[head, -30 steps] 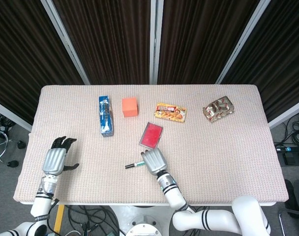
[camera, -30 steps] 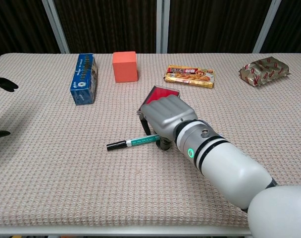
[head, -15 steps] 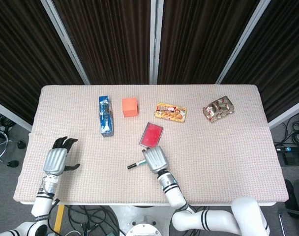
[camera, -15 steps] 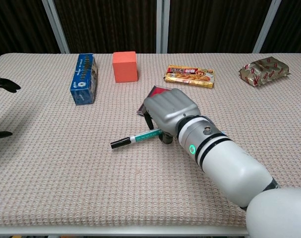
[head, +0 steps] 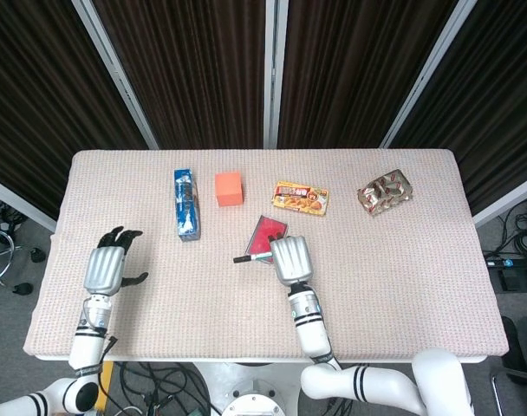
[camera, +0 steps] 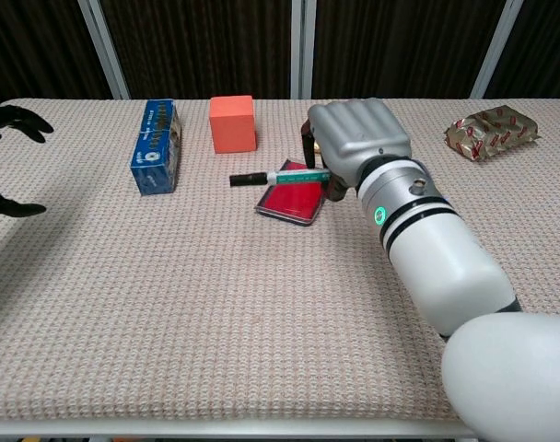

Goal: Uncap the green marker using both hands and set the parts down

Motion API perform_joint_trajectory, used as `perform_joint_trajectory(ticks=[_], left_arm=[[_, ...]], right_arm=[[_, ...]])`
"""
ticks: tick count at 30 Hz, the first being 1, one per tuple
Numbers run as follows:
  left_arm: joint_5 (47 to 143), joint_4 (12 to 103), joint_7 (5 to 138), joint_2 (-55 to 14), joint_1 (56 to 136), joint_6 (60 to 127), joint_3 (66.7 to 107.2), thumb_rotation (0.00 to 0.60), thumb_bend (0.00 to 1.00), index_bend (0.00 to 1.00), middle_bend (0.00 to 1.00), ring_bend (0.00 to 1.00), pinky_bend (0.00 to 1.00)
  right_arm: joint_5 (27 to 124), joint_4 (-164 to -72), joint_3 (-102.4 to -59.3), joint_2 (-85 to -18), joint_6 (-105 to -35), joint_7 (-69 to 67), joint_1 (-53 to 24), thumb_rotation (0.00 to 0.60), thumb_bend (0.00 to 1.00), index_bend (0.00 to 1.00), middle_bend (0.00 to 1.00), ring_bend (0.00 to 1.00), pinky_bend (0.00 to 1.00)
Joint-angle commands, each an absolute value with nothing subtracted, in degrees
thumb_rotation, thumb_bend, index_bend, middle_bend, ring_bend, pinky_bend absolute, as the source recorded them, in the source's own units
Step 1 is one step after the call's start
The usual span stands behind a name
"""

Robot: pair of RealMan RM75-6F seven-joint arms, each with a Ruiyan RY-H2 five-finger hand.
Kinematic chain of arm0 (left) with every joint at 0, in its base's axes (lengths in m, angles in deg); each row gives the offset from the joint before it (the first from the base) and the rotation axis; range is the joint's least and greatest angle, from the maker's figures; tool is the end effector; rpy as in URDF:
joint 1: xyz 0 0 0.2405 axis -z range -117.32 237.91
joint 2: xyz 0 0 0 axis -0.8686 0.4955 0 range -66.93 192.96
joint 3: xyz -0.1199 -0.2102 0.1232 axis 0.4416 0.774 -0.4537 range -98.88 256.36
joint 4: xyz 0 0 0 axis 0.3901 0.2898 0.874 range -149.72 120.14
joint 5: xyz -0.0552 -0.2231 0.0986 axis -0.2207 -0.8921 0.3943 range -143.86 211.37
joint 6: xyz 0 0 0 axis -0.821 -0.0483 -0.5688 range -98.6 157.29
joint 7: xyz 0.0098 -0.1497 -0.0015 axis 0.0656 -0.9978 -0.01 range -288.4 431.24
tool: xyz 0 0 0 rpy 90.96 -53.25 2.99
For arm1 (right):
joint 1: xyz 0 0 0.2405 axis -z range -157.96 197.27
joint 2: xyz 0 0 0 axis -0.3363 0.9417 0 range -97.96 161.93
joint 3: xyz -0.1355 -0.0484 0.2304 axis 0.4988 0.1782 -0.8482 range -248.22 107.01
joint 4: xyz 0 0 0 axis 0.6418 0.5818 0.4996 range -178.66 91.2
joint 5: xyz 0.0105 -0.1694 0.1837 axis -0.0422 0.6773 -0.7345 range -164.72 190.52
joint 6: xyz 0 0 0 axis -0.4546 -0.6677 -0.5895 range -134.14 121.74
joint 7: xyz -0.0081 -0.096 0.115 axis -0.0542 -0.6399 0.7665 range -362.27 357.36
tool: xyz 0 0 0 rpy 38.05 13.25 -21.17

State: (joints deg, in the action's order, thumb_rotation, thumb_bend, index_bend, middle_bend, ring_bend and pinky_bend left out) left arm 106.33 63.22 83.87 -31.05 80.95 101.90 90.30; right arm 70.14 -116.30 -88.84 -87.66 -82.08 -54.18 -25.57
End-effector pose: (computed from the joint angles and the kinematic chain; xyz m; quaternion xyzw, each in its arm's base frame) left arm -0.2664 0.3033 -0.0321 -0.5890 -0.4341 -0.4127 0.5424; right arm -0.0574 -0.3339 -0.1465 0.6816 -0.3127 0.3645 0.5522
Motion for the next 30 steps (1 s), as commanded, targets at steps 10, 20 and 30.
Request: perform_joint_trajectory(ticks=[10, 20, 30], left_arm=[[106.3, 64.1, 88.0, -34.5, 91.1, 95.8, 95.1, 0.600, 0.11, 0.26, 0.26, 0.15, 0.20], [104.4, 58.2, 89.0, -43.1, 96.1, 99.9, 99.9, 0.600, 0.12, 0.39, 0.44, 0.34, 0.36], [99.4, 60.7, 93.6, -44.2, 98.8, 96.7, 100.2, 0.600, 0.13, 0.43, 0.47, 0.39, 0.40]], right_arm=[[71.5, -114.3, -94.6, -88.5, -85.0, -53.4, -27.0, 0.600, 0.30, 0.67, 0.62, 0.67, 0.83], [70.4, -111.6, -96.7, -90.8, -84.0, -54.7, -29.8, 0.600, 0.30, 0.66, 0.62, 0.67, 0.83], [69.0, -107.3, -98.3, -93.7, -82.4, -55.6, -32.6, 0.600, 0.30, 0.67, 0.62, 0.67, 0.83]])
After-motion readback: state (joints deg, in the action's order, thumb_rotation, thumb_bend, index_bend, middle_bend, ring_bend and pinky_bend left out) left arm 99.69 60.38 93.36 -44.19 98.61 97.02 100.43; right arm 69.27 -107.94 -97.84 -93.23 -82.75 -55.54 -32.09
